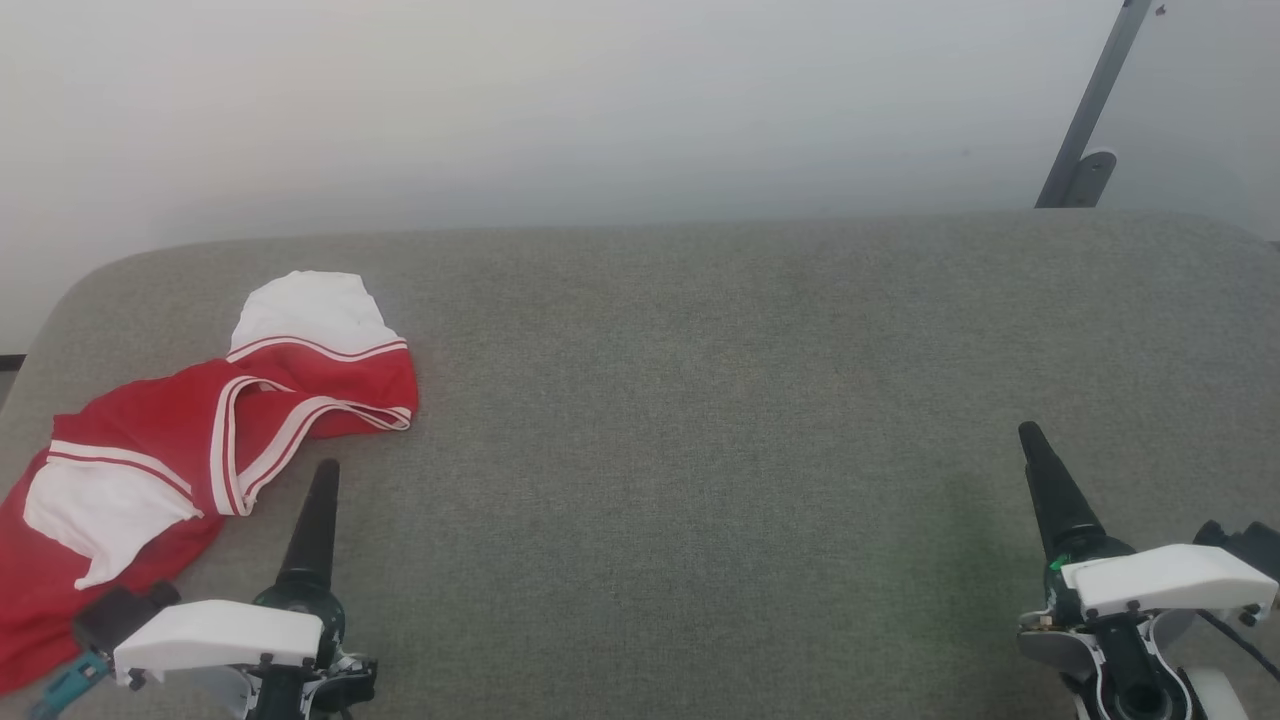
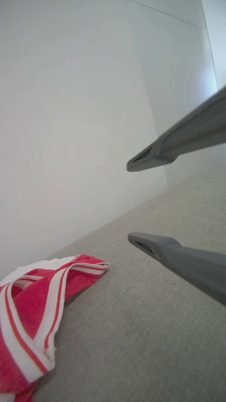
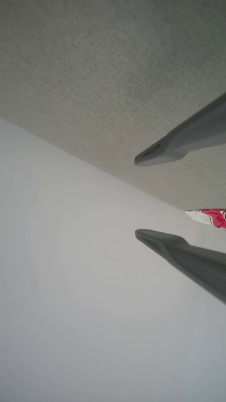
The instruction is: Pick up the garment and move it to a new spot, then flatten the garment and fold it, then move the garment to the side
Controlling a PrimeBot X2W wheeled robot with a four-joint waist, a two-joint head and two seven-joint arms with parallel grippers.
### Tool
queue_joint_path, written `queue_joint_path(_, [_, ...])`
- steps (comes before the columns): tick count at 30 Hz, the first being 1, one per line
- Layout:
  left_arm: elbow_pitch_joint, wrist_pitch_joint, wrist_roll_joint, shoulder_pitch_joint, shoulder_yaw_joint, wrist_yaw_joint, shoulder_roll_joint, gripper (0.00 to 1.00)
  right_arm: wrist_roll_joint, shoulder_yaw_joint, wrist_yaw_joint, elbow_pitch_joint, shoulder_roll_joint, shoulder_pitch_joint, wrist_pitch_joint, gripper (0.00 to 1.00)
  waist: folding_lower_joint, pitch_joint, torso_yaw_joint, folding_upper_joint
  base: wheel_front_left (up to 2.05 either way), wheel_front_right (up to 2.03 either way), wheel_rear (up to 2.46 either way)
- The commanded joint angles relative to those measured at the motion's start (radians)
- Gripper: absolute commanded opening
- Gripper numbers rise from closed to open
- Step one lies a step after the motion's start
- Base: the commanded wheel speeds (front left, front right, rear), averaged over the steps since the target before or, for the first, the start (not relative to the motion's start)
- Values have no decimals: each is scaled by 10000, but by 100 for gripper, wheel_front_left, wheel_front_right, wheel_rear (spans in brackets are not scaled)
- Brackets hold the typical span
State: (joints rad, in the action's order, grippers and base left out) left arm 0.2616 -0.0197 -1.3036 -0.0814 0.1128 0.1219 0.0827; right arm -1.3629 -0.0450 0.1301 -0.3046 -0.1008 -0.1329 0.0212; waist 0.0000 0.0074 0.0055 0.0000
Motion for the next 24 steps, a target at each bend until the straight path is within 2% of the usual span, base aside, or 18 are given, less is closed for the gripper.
queue_joint_path(1, [-210, 110, 512, -254, 73, -12, 46, 100, 471, 6, 3, 116, -108, -334, -124, 100, 0, 4, 4, 0, 0, 0, 0])
queue_joint_path(12, [-435, 549, 3199, -151, -50, -244, 93, 100, 3223, 25, 4, 134, -156, -530, -565, 100, 0, 50, 37, 0, 0, 0, 0])
queue_joint_path(24, [-569, 976, 5180, -10, -290, -510, 262, 100, 5775, -40, 5, 211, -182, -656, -991, 100, 0, 61, 58, 0, 0, 0, 0])
